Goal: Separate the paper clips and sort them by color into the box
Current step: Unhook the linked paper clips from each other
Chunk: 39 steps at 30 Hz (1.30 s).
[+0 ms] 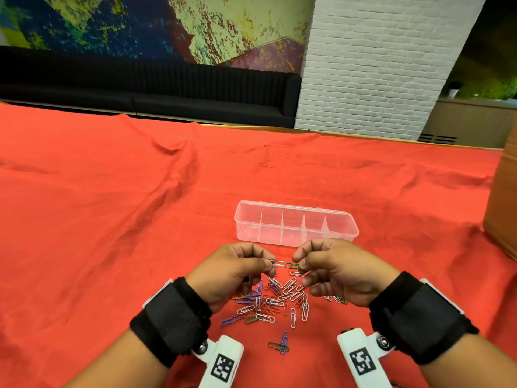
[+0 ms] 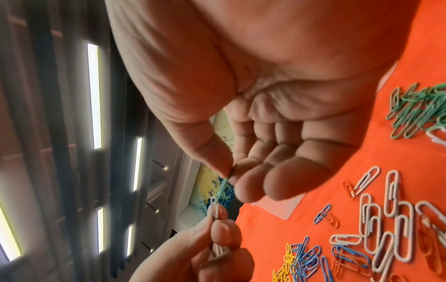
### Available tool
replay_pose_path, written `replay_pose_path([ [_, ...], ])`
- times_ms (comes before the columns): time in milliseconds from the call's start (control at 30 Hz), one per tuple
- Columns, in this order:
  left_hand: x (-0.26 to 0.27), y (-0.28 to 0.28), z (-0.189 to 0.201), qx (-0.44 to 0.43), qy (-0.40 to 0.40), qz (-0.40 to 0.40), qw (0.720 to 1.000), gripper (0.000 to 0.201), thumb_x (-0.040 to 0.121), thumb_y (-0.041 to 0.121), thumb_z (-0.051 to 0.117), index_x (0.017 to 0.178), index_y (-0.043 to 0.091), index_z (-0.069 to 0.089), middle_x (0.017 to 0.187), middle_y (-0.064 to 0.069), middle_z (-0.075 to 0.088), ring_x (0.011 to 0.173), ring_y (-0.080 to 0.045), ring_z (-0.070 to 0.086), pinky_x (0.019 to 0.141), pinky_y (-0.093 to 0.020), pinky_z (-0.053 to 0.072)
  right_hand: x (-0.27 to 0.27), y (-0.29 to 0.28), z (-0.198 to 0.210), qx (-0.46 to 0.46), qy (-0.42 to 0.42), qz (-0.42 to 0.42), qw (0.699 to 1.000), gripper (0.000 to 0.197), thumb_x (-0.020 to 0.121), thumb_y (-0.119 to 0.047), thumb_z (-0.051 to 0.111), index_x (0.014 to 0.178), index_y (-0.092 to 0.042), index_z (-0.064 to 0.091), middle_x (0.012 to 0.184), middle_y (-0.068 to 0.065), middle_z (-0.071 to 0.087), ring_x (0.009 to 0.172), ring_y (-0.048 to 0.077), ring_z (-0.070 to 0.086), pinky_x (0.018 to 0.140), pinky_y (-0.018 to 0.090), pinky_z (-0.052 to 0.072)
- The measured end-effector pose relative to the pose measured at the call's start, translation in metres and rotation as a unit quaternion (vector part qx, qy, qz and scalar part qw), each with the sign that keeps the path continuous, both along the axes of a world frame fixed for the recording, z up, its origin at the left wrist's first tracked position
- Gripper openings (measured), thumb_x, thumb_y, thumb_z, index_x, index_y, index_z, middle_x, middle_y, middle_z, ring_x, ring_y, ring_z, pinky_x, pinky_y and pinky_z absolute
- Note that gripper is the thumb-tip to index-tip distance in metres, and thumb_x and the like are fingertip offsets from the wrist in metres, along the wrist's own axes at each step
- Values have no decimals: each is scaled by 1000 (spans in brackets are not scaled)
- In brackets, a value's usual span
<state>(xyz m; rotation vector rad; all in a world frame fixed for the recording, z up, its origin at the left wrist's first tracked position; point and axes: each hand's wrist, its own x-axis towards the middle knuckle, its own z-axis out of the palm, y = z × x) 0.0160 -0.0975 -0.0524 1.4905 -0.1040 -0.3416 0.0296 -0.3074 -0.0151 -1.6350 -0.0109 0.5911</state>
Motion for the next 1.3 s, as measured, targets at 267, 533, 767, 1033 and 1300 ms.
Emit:
replay_pose_path([
  [267,-4,1,7,66,-53,-16,996,10,90,3,62,85,12,64,77,-1,66,73,-12,63,51,-25,50,-11,2,0,-32,-34,31,998,25,89,3,50,90,-9,73,68,1,59,58,11,55,56,26,48],
  [533,-12,-4,12,319,-409,69,852,9,84,19,63,87,28,63,89,14,64,83,-4,62,72,-22,50,-18,18,-10,49,-12,-91,995,25,89,3,47,81,-13,65,64,1,55,51,11,47,52,25,42],
  [767,-14,-1,23,384,-504,70,771,10,82,19,64,89,25,63,85,17,57,79,6,41,77,-12,35,-29,27,-8,146,20,-127,981,19,91,0,48,81,-14,58,63,1,52,50,11,47,54,27,48],
  [1033,-17,-3,26,366,-492,67,787,8,82,23,62,88,28,64,83,16,60,78,-3,54,73,-26,47,-35,32,-3,180,-6,-157,971,17,89,3,47,80,-8,55,62,4,51,49,11,46,53,28,53],
  [1300,-21,-12,25,323,-379,84,863,3,78,25,60,77,27,59,76,12,64,58,-4,58,57,-23,44,-34,28,0,170,-69,-173,968,19,88,6,46,80,-9,55,70,8,51,51,13,45,51,29,51],
])
